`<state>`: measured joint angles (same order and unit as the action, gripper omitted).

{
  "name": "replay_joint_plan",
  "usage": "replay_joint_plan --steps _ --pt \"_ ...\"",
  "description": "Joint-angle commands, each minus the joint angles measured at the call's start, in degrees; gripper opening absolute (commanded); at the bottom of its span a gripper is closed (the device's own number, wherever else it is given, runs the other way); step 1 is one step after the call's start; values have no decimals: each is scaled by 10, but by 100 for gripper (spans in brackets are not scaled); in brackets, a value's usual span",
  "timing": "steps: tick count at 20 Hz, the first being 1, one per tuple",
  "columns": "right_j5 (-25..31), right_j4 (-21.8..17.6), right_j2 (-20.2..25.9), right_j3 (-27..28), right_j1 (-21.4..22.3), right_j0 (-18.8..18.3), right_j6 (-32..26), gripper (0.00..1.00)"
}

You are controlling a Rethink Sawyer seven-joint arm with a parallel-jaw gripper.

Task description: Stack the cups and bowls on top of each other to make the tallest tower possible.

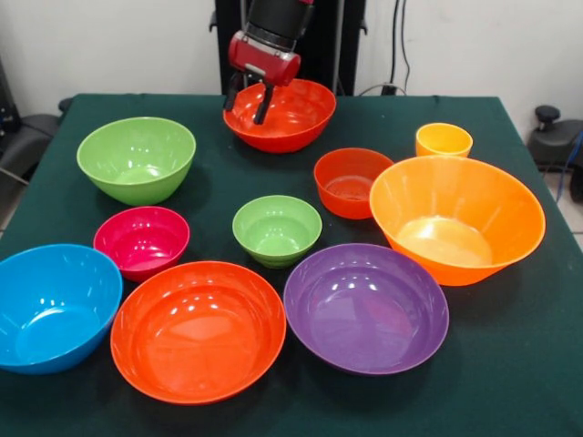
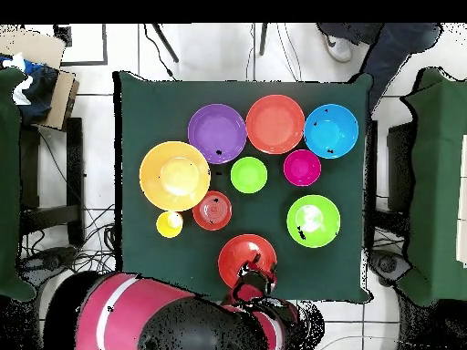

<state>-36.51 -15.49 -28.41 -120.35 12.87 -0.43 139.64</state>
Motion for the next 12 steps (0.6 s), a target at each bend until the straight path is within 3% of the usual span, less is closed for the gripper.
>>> replay_joint_plan --steps 1,4,6,12 --pt "-11 -23 53 74 -18 -28 27 100" --pt "26 -106 76 59 26 -60 21 100" --pt "38 -137 87 45 46 -73 25 100" --pt "85 -168 107 22 95 -84 36 100"
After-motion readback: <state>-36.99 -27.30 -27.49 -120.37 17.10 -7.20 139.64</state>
